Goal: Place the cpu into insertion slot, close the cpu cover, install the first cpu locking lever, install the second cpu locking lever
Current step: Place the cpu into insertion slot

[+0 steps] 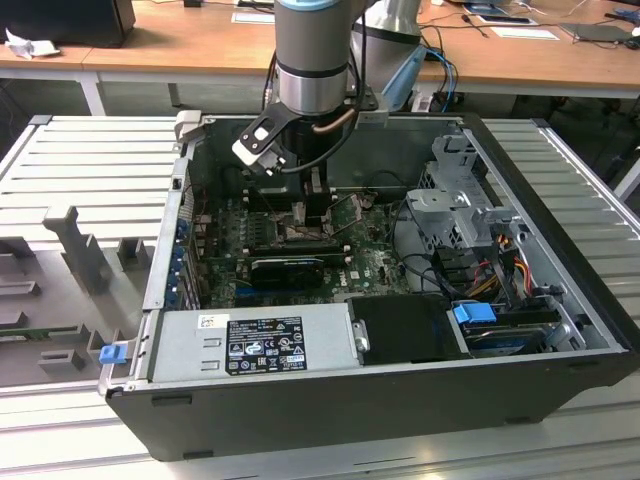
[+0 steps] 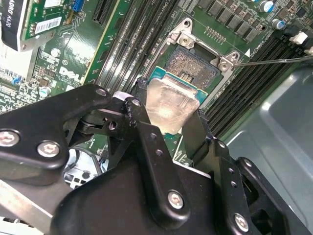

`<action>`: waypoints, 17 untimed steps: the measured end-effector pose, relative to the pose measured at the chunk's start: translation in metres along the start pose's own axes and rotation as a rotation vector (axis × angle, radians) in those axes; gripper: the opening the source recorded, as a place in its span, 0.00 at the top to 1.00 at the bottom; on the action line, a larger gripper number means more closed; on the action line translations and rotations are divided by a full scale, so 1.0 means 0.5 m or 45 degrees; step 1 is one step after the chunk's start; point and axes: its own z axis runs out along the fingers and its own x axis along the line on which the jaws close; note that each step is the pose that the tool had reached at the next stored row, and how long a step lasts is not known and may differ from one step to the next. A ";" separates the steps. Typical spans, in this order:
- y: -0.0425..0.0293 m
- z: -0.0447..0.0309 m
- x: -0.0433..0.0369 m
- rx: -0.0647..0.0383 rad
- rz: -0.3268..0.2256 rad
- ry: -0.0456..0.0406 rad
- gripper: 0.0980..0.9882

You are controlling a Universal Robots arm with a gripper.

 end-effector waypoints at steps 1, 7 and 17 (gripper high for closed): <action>0.000 0.001 0.001 0.000 0.000 0.000 0.52; -0.001 0.013 0.008 0.000 0.000 0.000 0.52; -0.020 0.053 0.023 0.000 0.005 0.000 0.52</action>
